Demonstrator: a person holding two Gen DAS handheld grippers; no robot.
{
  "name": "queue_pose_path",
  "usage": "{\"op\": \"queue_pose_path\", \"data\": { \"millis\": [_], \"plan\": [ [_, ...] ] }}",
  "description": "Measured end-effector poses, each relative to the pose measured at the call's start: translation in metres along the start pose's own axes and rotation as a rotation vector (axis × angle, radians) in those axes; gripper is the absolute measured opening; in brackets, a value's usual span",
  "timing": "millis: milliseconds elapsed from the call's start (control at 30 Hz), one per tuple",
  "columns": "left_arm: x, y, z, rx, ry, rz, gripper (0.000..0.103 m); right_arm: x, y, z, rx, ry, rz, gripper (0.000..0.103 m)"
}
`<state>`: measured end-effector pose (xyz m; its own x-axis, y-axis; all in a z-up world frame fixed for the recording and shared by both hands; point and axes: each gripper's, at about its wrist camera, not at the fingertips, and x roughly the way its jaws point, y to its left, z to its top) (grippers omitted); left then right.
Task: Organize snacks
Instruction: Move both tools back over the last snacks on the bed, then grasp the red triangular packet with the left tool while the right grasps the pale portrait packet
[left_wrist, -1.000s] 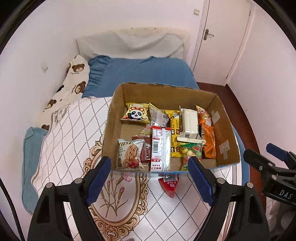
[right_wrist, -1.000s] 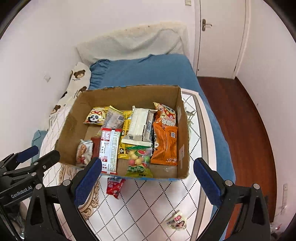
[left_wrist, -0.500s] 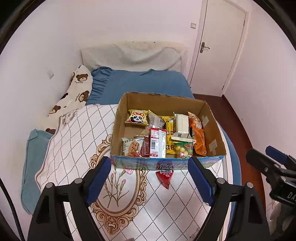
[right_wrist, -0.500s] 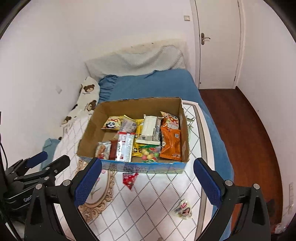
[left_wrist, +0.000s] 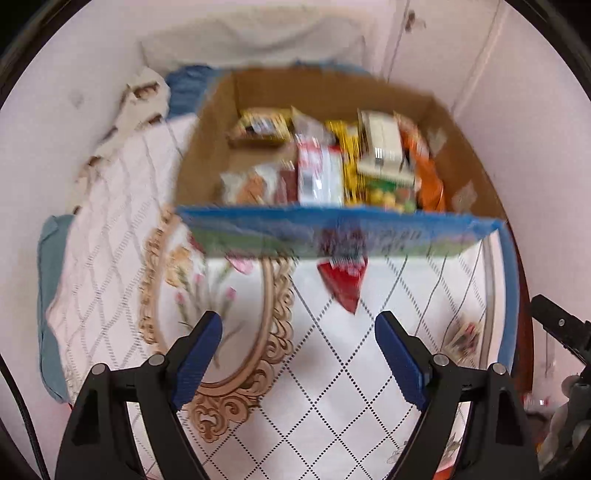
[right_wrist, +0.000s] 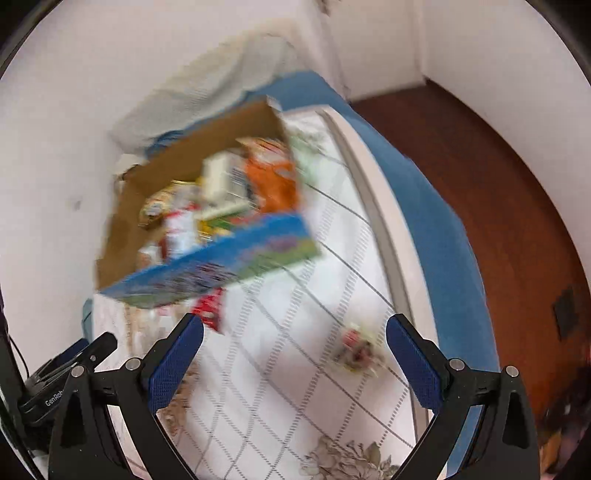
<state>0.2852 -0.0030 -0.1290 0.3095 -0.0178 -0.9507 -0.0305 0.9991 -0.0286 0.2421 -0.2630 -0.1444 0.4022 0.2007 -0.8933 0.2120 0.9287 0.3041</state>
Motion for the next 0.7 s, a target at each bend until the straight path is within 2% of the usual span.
{"op": "queue_pose_path", "data": {
  "millis": [167,300,467,500,567,667,700],
  "plan": [
    [0.051,-0.015,0.020,0.001,0.119,-0.072,0.085,0.039,-0.044,-0.008,0.130,0.081,-0.002,0.101],
    [0.075,-0.027,0.037,0.000,0.148,-0.087,0.085,0.069,-0.067,-0.016,0.205,0.146,0.014,0.101],
    [0.096,-0.039,0.050,0.024,0.166,-0.063,0.083,0.099,-0.071,-0.021,0.212,0.180,-0.001,0.099],
    [0.099,-0.042,0.051,0.034,0.166,-0.054,0.080,0.105,-0.070,-0.022,0.207,0.189,-0.003,0.099],
    [0.107,-0.048,0.051,0.066,0.184,-0.033,0.059,0.115,-0.068,-0.022,0.194,0.202,-0.012,0.092],
    [0.119,-0.055,0.043,0.105,0.213,-0.008,0.045,0.129,-0.062,-0.024,0.162,0.230,-0.025,0.077],
    [0.120,-0.057,0.040,0.117,0.216,-0.005,0.042,0.132,-0.060,-0.025,0.153,0.228,-0.034,0.076]
  ]
}}
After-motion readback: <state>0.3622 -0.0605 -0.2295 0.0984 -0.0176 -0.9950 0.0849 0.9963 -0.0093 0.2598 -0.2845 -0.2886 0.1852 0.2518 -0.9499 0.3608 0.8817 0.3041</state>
